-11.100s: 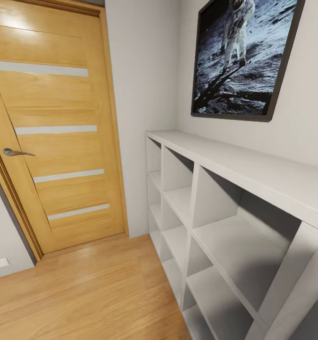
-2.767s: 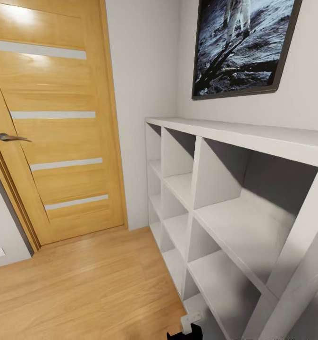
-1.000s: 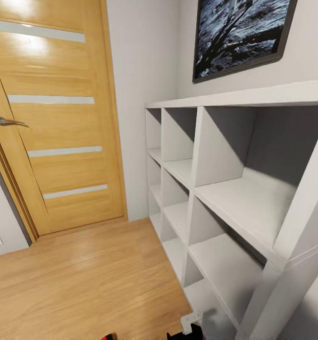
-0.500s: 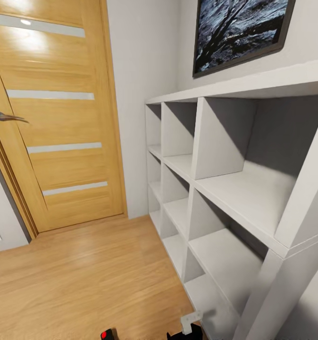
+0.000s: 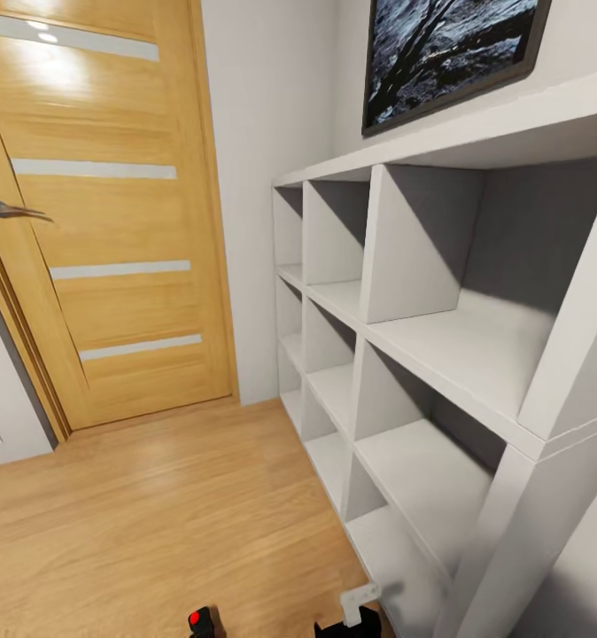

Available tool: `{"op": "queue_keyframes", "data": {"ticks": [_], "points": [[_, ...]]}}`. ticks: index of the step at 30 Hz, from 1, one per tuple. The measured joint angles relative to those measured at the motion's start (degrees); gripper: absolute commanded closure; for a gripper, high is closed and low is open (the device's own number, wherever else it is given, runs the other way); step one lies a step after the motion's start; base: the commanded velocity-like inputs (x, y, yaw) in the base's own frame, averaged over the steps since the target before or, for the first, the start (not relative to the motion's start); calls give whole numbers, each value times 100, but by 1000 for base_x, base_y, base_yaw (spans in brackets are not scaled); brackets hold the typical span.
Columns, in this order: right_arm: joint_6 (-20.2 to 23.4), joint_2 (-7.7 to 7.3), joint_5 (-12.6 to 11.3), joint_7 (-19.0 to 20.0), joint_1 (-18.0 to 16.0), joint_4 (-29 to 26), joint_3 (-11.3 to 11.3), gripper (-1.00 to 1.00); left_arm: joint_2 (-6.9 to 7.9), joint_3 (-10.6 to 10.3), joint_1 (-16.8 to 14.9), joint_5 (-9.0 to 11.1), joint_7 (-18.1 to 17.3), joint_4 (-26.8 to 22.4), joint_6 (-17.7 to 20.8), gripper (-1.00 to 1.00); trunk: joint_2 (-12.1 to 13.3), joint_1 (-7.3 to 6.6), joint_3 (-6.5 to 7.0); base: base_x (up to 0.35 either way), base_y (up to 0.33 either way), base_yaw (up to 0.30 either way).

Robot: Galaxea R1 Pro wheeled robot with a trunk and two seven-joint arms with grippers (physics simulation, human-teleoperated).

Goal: Attach the digital camera to the camera tripod in the bedroom.

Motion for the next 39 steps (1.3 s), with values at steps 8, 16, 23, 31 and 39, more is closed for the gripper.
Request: {"op": "queue_keyframes", "data": {"ticks": [8,16,23,31,39], "points": [[22,0,26,-11,0,-114,15,-100,26,8,1,-6,-1,-861,522,-100,-244,138,-151,0,0,0],[328,0,-4,45,-1,-1412,19,-100,1,28,2,-9,-16,-1965,1433,-100,-255,158,-329,0,0,0],[1056,0,-38,122,1,-2524,19,-100,26,46,3,-9,-16,-2114,1489,-100,-264,176,-484,0,0,0],[1119,0,-36,133,1,-2643,26,-100,33,269,2,-10,-17,-2109,1488,-100,-275,197,-662,0,0,0],[1128,0,-32,134,1,-2661,13,-100,31,668,4,-8,-37,-2136,1487,-100,-286,218,-839,0,0,0]]}}
